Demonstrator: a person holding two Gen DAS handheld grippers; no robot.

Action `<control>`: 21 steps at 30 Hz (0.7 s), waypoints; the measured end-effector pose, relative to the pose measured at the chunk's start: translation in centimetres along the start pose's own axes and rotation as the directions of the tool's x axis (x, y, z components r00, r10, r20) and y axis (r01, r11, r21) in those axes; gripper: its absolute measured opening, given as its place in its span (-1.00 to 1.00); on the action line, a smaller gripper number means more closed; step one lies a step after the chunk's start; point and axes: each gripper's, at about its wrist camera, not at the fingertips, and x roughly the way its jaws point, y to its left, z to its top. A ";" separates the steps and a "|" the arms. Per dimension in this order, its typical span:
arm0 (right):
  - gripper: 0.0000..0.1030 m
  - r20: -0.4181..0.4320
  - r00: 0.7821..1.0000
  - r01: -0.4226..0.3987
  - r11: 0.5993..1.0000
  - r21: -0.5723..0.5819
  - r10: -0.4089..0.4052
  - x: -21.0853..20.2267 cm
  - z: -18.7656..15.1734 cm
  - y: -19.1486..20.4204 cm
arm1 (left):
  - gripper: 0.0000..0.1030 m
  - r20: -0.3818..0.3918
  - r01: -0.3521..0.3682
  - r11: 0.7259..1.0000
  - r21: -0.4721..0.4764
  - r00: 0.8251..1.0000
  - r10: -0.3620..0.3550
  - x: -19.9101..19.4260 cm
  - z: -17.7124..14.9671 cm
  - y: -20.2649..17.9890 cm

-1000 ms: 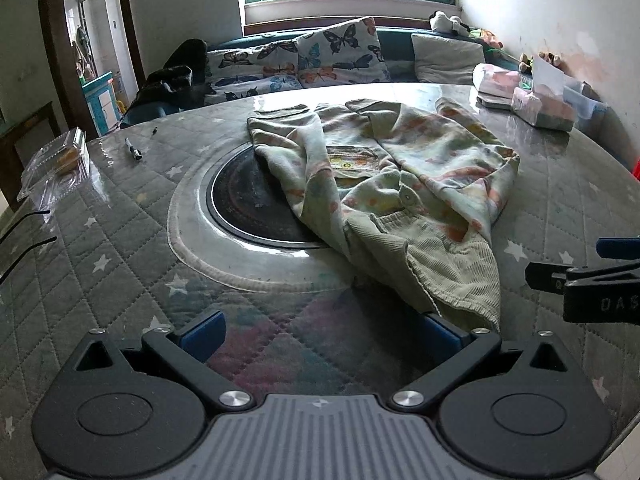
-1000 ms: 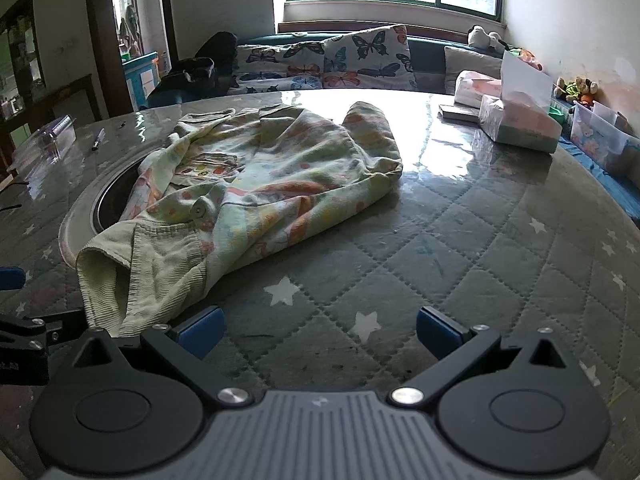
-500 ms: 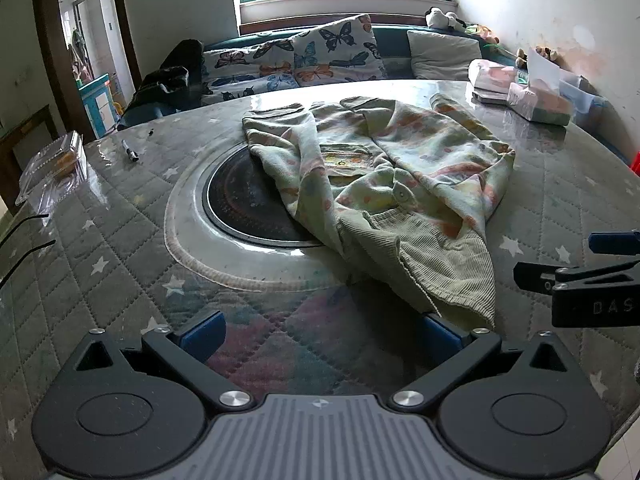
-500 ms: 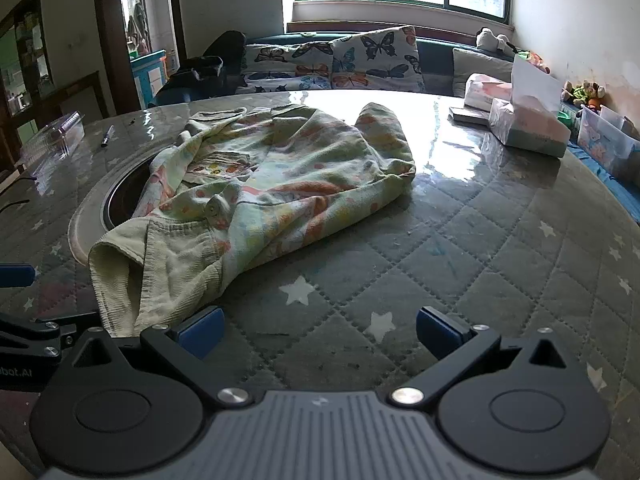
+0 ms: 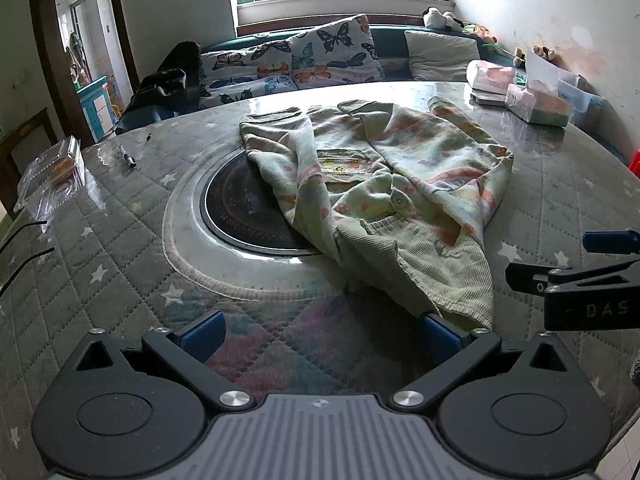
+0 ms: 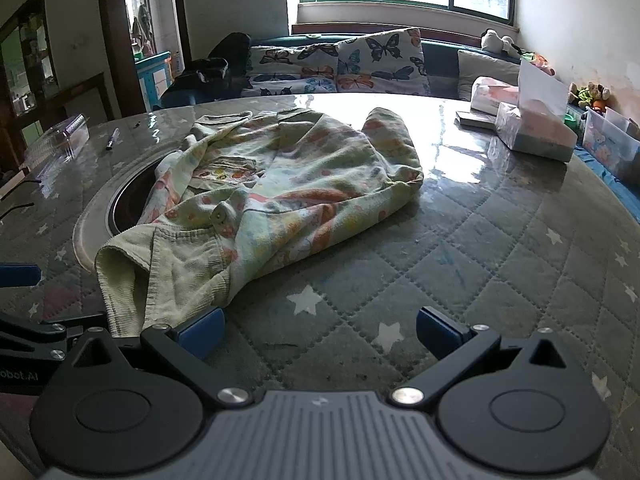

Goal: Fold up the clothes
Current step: 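Approach the crumpled pastel shirt with both grippers open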

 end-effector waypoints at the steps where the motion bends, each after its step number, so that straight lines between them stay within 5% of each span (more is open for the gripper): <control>1: 1.00 0.000 1.000 -0.001 1.000 0.001 0.001 0.0 0.0 0.0 | 1.00 0.000 0.000 1.000 0.001 1.000 0.000 0.0 0.1 0.0; 21: 1.00 0.008 1.000 -0.030 0.999 -0.020 0.031 1.0 2.2 0.5 | 1.00 0.036 -0.004 1.000 0.012 0.999 0.003 -0.3 2.7 1.0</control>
